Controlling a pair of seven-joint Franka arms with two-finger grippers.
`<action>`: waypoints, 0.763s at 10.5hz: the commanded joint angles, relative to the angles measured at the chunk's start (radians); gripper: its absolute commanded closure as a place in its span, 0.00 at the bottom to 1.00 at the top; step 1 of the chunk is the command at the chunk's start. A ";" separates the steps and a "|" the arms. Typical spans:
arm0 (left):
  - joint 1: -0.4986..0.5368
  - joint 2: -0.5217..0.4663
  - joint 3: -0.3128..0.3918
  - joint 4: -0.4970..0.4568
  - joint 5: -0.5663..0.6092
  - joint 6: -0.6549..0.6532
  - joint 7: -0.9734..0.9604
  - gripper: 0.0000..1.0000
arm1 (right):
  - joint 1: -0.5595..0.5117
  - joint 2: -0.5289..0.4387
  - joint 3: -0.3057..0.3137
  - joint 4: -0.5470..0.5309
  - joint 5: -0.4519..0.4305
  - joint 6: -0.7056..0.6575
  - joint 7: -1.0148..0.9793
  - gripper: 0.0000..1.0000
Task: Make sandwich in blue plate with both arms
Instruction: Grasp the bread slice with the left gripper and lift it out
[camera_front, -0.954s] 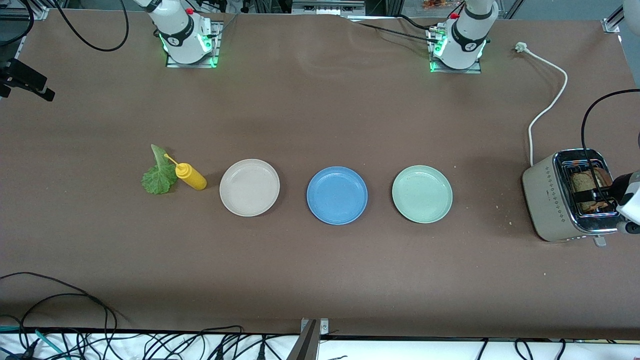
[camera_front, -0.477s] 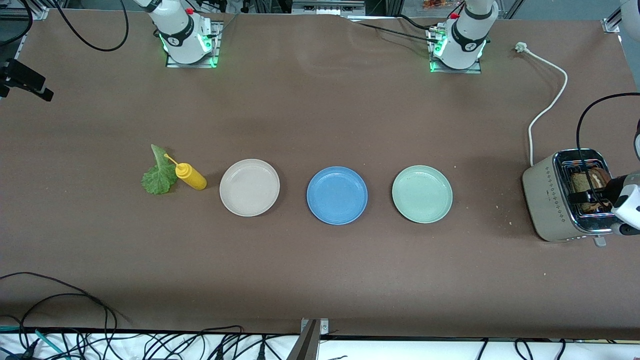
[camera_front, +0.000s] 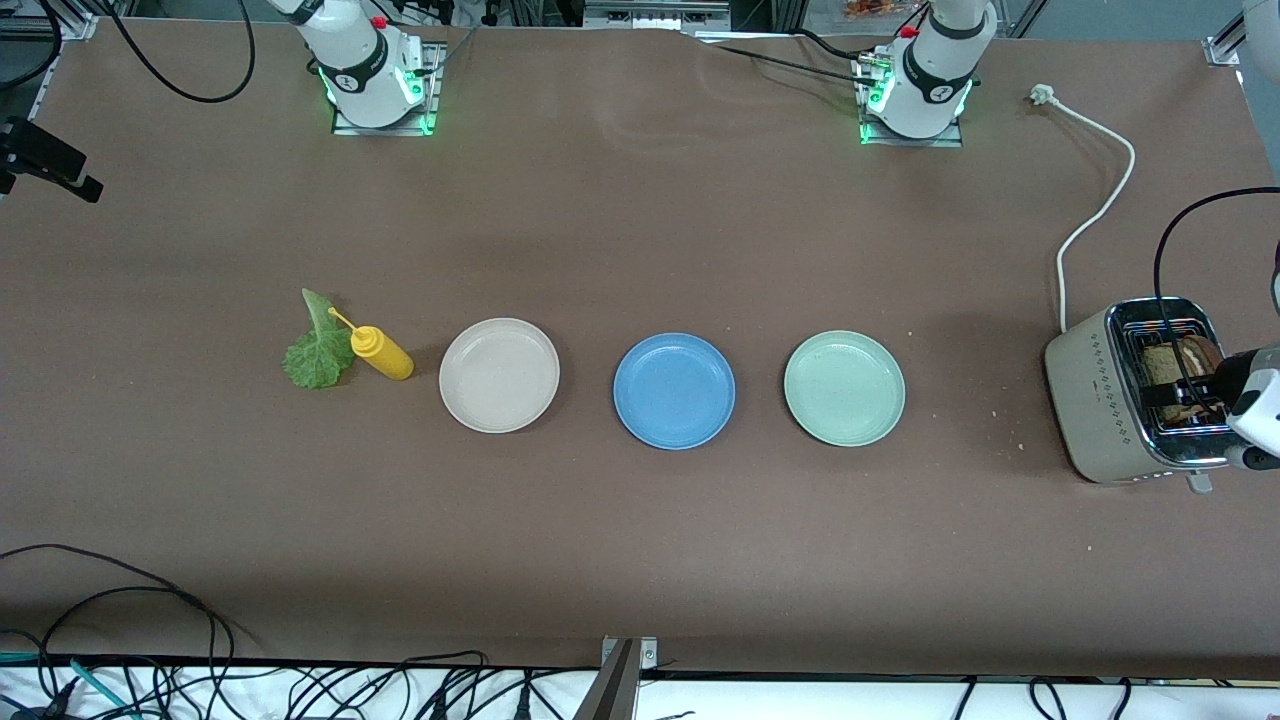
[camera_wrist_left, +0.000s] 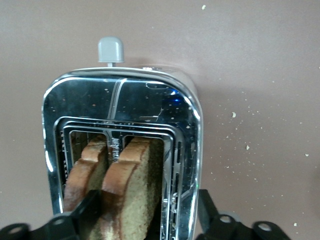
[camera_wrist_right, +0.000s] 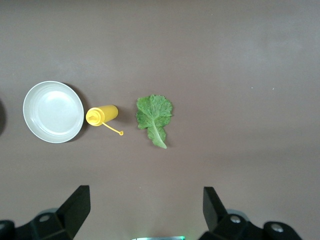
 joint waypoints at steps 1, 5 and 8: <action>0.016 0.007 -0.008 0.005 -0.029 0.000 0.028 0.16 | -0.004 0.000 0.001 0.021 0.016 -0.025 -0.004 0.00; 0.016 0.007 -0.008 0.005 -0.029 -0.002 0.028 0.28 | -0.004 0.000 0.004 0.021 0.016 -0.033 -0.004 0.00; 0.015 0.007 -0.006 0.005 -0.029 -0.005 0.067 0.80 | -0.004 -0.001 -0.001 0.021 0.014 -0.042 -0.004 0.00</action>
